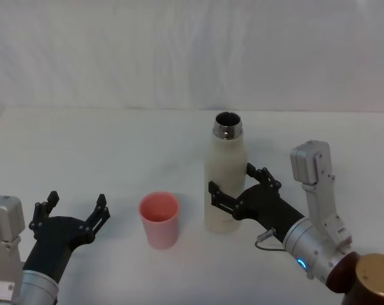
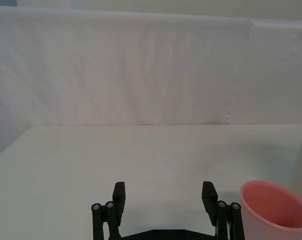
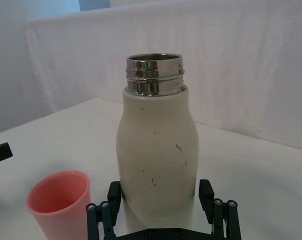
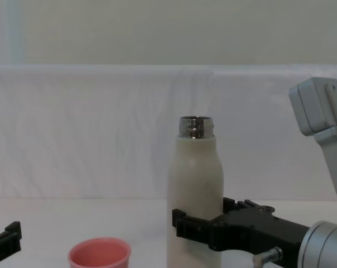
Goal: Grasp the thermos with one hand and pour water into the cup lid.
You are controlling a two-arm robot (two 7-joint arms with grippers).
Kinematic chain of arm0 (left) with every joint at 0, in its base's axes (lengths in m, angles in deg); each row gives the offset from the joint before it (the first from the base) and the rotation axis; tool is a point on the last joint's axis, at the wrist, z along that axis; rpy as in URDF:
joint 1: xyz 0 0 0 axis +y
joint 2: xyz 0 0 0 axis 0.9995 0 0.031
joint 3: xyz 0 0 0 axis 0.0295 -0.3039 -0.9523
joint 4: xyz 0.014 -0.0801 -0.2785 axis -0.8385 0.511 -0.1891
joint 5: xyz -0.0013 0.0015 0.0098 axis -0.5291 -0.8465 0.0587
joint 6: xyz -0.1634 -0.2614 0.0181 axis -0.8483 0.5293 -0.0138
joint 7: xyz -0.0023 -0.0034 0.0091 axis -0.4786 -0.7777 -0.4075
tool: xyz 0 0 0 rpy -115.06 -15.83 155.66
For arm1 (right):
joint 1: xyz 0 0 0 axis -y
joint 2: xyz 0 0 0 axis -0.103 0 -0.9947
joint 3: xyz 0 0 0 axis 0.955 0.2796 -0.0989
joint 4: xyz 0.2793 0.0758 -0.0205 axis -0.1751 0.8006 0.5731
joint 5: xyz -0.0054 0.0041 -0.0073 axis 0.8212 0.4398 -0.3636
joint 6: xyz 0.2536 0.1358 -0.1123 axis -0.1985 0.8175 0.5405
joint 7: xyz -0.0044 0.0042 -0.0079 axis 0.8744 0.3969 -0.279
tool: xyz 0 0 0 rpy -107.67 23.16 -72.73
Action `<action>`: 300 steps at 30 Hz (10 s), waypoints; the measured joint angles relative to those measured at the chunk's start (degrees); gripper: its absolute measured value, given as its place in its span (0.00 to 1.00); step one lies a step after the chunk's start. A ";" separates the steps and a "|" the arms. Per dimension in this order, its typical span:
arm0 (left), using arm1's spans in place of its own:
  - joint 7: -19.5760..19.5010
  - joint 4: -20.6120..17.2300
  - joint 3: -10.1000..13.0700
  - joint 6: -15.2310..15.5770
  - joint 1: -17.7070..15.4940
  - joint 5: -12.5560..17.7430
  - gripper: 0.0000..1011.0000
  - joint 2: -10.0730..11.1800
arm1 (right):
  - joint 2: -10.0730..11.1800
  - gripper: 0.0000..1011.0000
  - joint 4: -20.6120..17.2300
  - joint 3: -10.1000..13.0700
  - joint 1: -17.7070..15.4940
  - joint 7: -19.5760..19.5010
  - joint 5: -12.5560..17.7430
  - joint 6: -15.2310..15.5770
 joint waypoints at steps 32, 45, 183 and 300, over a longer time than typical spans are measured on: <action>0.00 0.00 0.00 0.00 0.00 0.00 0.99 0.00 | -1.60 0.99 1.88 -0.35 1.75 -0.21 0.12 0.32; 0.00 0.00 0.00 0.00 0.00 0.00 0.99 0.00 | -2.40 0.99 3.05 -0.59 2.46 -0.39 0.36 0.00; 0.00 0.00 0.00 0.00 0.00 0.00 0.99 0.00 | 4.17 0.95 -3.09 -11.87 6.08 -3.26 -49.05 6.28; 0.00 0.00 0.00 0.00 0.00 0.00 0.99 0.00 | 4.97 0.95 -1.49 -16.08 8.47 -2.16 -72.45 7.69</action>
